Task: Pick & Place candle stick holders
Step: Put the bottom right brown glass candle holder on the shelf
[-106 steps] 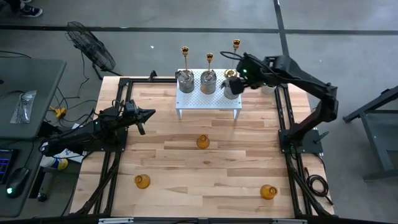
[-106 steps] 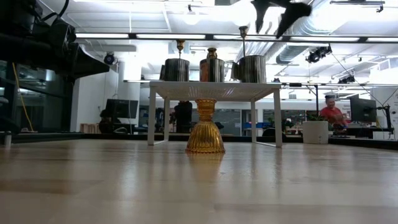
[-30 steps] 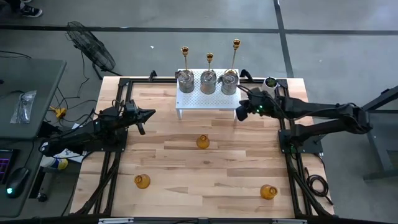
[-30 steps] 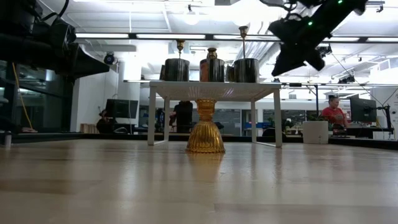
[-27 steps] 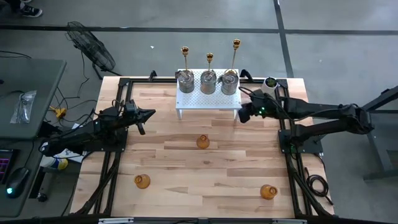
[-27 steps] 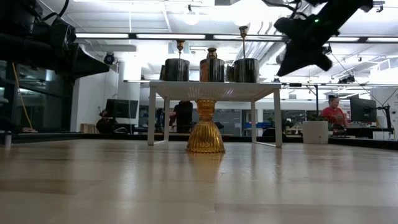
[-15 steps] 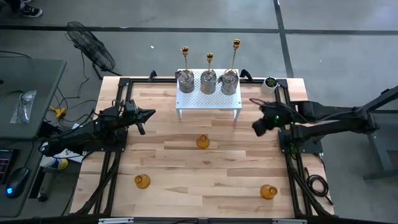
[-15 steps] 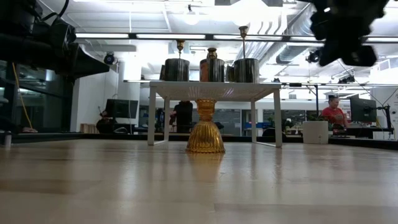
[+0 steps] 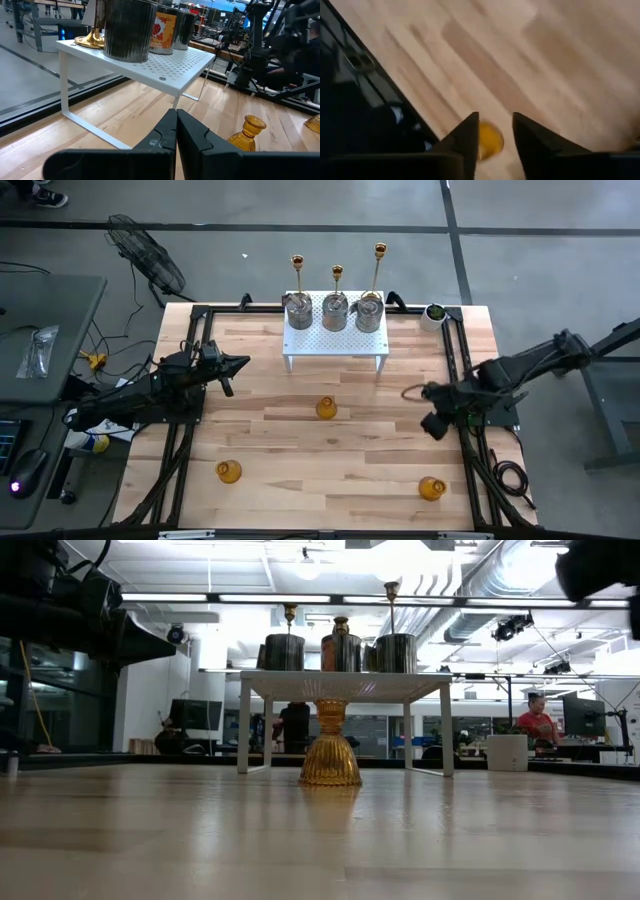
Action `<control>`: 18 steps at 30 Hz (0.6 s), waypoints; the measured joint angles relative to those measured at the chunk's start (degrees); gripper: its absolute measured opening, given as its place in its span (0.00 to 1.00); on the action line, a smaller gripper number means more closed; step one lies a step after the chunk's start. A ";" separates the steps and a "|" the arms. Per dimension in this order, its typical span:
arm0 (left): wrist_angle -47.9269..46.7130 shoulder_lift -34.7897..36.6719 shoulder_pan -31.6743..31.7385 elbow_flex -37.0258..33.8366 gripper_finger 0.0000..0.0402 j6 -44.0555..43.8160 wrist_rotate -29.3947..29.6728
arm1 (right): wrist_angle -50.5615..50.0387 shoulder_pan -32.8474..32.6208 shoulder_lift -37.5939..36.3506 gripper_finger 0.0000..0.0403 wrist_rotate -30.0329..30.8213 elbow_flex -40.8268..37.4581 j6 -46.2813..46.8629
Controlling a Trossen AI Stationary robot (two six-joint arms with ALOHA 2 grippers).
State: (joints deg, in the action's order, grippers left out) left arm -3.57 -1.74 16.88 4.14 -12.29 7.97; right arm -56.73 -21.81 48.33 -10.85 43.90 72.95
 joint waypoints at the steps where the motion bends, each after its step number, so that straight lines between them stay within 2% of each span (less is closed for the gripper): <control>1: 0.00 -0.02 -0.02 0.00 0.00 -0.02 0.02 | 0.18 -1.62 0.80 0.32 -0.45 0.00 1.50; 8: 0.00 -0.02 -0.02 0.00 0.00 0.00 0.01 | 1.02 -10.18 7.10 0.49 -7.30 0.00 11.96; 18: 0.00 0.00 -0.02 0.00 0.00 -0.01 0.00 | 7.80 -17.67 14.56 0.59 -10.61 0.00 25.09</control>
State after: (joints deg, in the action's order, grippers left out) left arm -3.57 -1.74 16.86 4.14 -12.31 7.97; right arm -48.93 -39.47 62.89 -21.46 43.90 98.04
